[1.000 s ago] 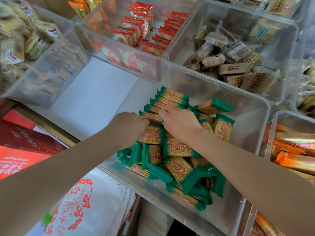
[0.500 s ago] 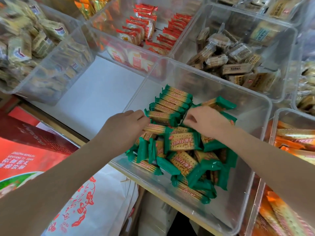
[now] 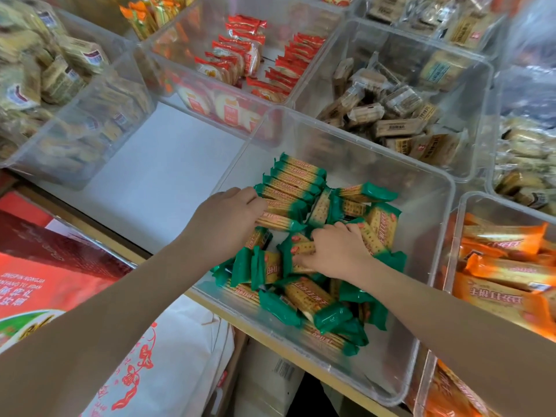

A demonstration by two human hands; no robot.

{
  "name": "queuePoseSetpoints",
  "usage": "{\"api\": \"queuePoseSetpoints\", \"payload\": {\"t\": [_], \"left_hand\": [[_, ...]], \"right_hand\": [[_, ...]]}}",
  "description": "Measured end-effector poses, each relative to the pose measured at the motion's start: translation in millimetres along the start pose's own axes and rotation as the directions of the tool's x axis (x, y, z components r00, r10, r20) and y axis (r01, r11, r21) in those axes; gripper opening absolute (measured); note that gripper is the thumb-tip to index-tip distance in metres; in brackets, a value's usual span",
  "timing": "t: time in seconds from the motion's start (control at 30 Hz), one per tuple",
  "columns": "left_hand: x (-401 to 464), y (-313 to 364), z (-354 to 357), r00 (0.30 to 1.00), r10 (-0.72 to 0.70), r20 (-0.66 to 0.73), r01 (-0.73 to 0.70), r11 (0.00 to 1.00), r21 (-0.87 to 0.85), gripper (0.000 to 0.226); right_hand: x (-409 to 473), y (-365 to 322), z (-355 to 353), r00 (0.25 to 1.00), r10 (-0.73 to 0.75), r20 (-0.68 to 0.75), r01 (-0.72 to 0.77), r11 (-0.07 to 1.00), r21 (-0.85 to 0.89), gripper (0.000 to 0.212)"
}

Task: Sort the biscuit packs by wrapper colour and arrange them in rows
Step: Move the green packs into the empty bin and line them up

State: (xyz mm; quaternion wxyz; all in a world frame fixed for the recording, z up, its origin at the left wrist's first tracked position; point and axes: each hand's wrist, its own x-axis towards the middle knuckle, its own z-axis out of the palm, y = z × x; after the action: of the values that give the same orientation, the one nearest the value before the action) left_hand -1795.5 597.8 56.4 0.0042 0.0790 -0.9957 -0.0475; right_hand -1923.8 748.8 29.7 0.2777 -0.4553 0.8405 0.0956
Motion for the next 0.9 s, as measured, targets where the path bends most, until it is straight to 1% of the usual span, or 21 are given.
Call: {"api": "queuePoseSetpoints", "payload": {"t": [0.07,0.13,0.23,0.3,0.37,0.43,0.47,0.53,0.67,0.73,0.83,0.9], "left_hand": [[8.1,0.9,1.4,0.999,-0.049,0.021,0.049,0.999,-0.010,0.023],[19.8,-1.2,4.5,0.996,-0.089,0.007,0.089,0.995,-0.051,0.026],[40.6,-0.8,4.0,0.997,-0.080,-0.009,0.078,0.991,-0.109,0.032],[50.9,-1.0,1.5,0.998,-0.055,0.037,0.061,0.980,-0.189,0.033],[55.3,-2.3,-4.4,0.993,-0.052,0.102,0.082,0.943,-0.321,0.035],[58.4,-3.2,-8.8,0.993,-0.095,0.075,0.118,0.906,-0.406,0.034],[61.1,-3.4,-9.6,0.990,-0.135,0.045,0.141,0.903,-0.407,0.034],[70.2,-2.5,-5.4,0.981,-0.194,0.007,0.185,0.924,-0.333,0.034],[93.8,-1.1,13.4,0.981,-0.195,0.011,0.194,0.961,-0.198,0.037],[102.5,-4.0,20.9,0.981,-0.194,0.005,0.194,0.976,-0.102,0.040],[107.2,-5.7,25.5,0.986,-0.164,-0.041,0.168,0.979,0.112,0.046],[107.5,-2.0,21.4,0.983,-0.171,-0.073,0.181,0.972,0.153,0.056]], "right_hand": [[-0.2,-1.8,-7.3,0.999,0.002,0.047,-0.003,1.000,0.009,0.047],[1.4,0.0,-16.8,0.994,-0.020,0.108,0.015,0.999,0.049,0.047],[5.7,11.6,-31.3,0.979,-0.100,0.180,0.073,0.985,0.154,0.055],[3.8,22.3,-38.7,0.975,-0.137,0.174,0.096,0.969,0.228,0.064],[-0.1,32.2,-42.6,0.981,-0.150,0.126,0.101,0.940,0.326,0.065],[-3.2,37.1,-42.5,0.979,-0.178,0.100,0.134,0.929,0.344,0.061],[-3.9,37.6,-40.7,0.976,-0.193,0.103,0.151,0.933,0.326,0.059],[-5.1,35.8,-35.5,0.973,-0.210,0.097,0.172,0.937,0.304,0.057],[-5.0,37.9,-30.3,0.985,-0.174,-0.005,0.163,0.914,0.372,0.059],[-4.7,42.6,-29.6,0.990,-0.121,-0.074,0.141,0.900,0.414,0.060],[-4.9,49.4,-30.5,0.982,-0.034,-0.185,0.118,0.876,0.467,0.062],[-4.9,51.7,-33.2,0.971,0.023,-0.237,0.104,0.854,0.510,0.063]]}}
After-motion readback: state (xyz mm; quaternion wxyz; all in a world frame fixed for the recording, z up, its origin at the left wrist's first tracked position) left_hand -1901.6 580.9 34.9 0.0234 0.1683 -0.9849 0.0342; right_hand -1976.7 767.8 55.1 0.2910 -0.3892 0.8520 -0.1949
